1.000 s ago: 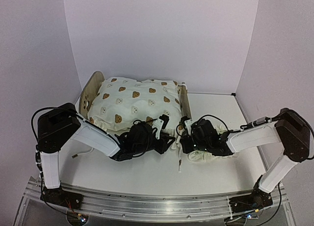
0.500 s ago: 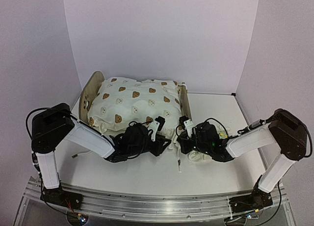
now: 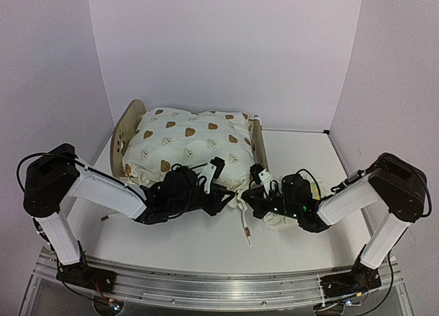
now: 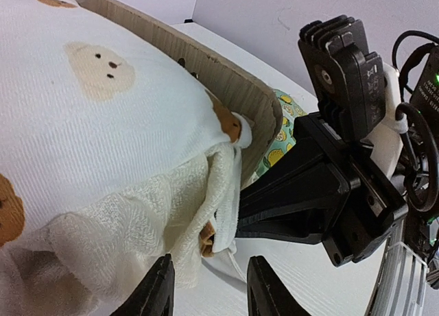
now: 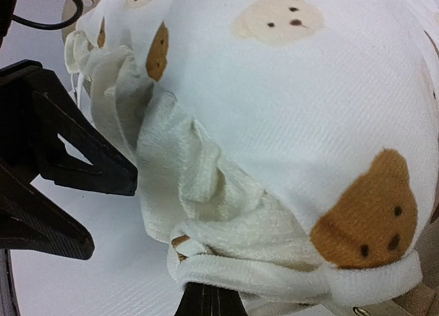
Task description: Set up the pet bed
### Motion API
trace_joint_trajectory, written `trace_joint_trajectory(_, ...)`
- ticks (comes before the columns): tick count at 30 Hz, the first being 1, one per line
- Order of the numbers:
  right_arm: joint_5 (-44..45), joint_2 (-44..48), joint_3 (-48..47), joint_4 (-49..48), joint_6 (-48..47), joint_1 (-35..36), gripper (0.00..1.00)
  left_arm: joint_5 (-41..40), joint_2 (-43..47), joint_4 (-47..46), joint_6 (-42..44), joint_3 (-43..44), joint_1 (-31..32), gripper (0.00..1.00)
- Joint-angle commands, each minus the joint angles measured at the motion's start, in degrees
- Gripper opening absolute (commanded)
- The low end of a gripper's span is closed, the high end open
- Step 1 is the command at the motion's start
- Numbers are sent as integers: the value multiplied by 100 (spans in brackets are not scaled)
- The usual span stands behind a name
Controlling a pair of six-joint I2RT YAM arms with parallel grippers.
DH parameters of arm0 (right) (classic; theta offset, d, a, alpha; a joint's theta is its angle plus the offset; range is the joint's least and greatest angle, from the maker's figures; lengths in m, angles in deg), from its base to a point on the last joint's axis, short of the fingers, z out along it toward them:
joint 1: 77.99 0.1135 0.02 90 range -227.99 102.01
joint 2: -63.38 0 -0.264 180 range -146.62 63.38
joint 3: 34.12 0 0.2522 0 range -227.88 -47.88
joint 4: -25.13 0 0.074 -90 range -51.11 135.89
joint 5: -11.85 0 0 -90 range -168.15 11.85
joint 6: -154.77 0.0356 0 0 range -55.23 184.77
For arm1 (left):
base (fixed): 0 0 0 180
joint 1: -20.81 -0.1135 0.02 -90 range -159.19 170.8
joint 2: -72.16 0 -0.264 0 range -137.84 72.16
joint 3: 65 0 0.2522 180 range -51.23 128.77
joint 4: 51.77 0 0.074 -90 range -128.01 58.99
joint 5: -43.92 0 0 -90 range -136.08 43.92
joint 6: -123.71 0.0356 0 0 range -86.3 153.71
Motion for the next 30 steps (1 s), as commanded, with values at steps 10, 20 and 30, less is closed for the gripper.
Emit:
trace_joint_trajectory(10, -615, 490, 260, -609, -5, -110, 0, 357, 441, 1055, 468, 461, -38, 50)
trace_joint_trajectory(20, -654, 541, 352, -617, -1, -110, 0, 392, 207, 863, 409, 739, -87, 52)
trace_joint_trajectory(30, -639, 650, 396, -617, -41, -119, 0, 1509, -37, 1353, -495, 1258, -474, 48)
